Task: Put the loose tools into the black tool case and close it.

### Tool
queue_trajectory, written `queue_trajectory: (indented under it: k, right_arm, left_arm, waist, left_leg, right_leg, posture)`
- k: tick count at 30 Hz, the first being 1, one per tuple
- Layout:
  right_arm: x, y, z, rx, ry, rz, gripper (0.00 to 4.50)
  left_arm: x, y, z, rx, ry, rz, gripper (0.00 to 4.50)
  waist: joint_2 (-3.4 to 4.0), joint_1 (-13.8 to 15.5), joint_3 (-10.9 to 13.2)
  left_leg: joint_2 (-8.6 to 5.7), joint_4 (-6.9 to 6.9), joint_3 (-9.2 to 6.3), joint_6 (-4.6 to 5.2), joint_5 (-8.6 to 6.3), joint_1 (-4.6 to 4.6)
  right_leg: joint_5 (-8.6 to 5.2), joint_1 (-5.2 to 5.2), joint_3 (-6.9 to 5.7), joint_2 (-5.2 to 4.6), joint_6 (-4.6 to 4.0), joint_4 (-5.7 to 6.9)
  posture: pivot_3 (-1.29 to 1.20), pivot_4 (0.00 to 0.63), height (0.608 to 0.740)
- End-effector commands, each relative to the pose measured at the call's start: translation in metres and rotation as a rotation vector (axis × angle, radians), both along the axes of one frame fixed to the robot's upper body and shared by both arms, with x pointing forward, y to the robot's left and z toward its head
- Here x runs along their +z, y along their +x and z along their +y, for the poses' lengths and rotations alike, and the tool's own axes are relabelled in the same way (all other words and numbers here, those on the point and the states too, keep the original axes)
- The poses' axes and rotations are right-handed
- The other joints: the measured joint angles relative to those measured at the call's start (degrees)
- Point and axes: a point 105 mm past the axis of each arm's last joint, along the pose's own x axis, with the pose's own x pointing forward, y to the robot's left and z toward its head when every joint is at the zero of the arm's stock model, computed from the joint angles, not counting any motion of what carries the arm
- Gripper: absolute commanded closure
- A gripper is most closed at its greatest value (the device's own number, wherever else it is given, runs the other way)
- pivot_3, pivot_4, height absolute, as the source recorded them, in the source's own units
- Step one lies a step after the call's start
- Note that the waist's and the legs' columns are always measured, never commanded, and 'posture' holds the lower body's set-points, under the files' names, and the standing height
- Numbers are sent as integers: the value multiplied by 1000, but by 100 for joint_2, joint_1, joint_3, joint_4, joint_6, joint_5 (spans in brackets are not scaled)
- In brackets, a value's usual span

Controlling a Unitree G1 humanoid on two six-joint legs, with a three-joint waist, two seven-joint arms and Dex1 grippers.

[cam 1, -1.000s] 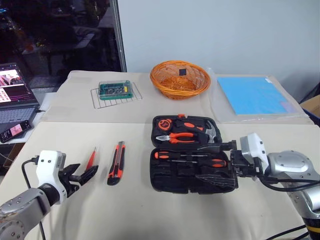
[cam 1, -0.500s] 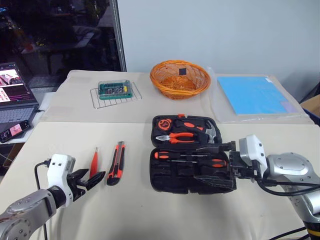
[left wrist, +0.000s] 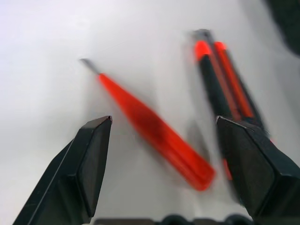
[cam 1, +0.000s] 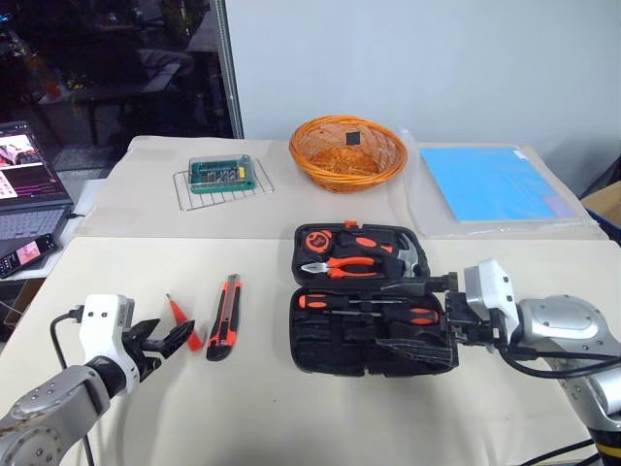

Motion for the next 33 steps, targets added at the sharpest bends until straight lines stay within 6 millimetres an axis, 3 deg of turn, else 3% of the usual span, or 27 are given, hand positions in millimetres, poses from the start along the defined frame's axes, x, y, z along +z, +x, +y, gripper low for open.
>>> queue_trajectory:
  k: [1, 7, 13, 16, 22, 23, 28, 33]
  right_arm:
    - [9, 0, -1, 10, 0, -41, 94]
    - [11, 1, -3, 14, -5, -46, 94]
    - [13, -1, -4, 22, -9, -45, 94]
    - [15, -5, -5, 36, -3, -37, 0]
    - [18, -9, -5, 51, 7, -40, 0]
    - [18, -9, -5, 54, 9, -41, 0]
    - [17, -12, -6, 50, 11, -45, 0]
    - [17, -15, -13, -9, 22, -47, 0]
  left_arm:
    - [2, -3, -9, 59, 67, -12, 688]
    - [-13, 3, -24, 148, 53, 35, 688]
    - [-31, 7, -20, 246, 111, 137, 688]
    - [-35, 11, -26, 259, 100, 152, 1294]
    - [-28, 14, -28, 221, 52, 89, 3673]
    - [-22, 16, -30, 188, 37, 56, 4036]
    - [28, 28, -40, -104, -17, -184, 4068]
    - [60, 28, -89, -777, 77, -196, 4068]
  waist:
    - [0, 1, 0]
    - [-2, 21, 0]
    - [-1, 15, -1]
    - [6, 18, -5]
    - [6, 24, -5]
    - [6, 27, -5]
    - [2, 55, -2]
    - [0, 106, 0]
  left_leg:
    - [0, 0, -1, 0, 0, 0]
    - [-1, 0, -5, 0, 0, 11]
    - [-1, 2, -4, 0, 0, 31]
    - [-1, 2, -4, 0, 0, 39]
    - [0, 2, -4, -2, 1, 40]
    - [0, 2, -4, -2, 1, 40]
    - [0, 2, -6, -3, 1, 19]
    - [-1, 7, 0, -6, 3, -14]
  right_leg:
    - [0, 2, 0, 0, 0, 0]
    - [1, 18, -2, 3, 1, 0]
    - [-5, 35, 0, 6, 12, 2]
    - [-7, 42, 1, 7, 17, 3]
    - [-10, 42, 2, 6, 26, 3]
    - [-10, 41, 2, 5, 26, 3]
    - [-5, 23, -3, 2, 17, -1]
    - [1, -18, -9, 6, 1, 6]
  posture:
    - [0, 150, 740]
    - [0, 150, 740]
    - [0, 150, 740]
    - [0, 150, 740]
    - [0, 150, 740]
    - [0, 150, 740]
    - [0, 150, 740]
    - [0, 150, 740]
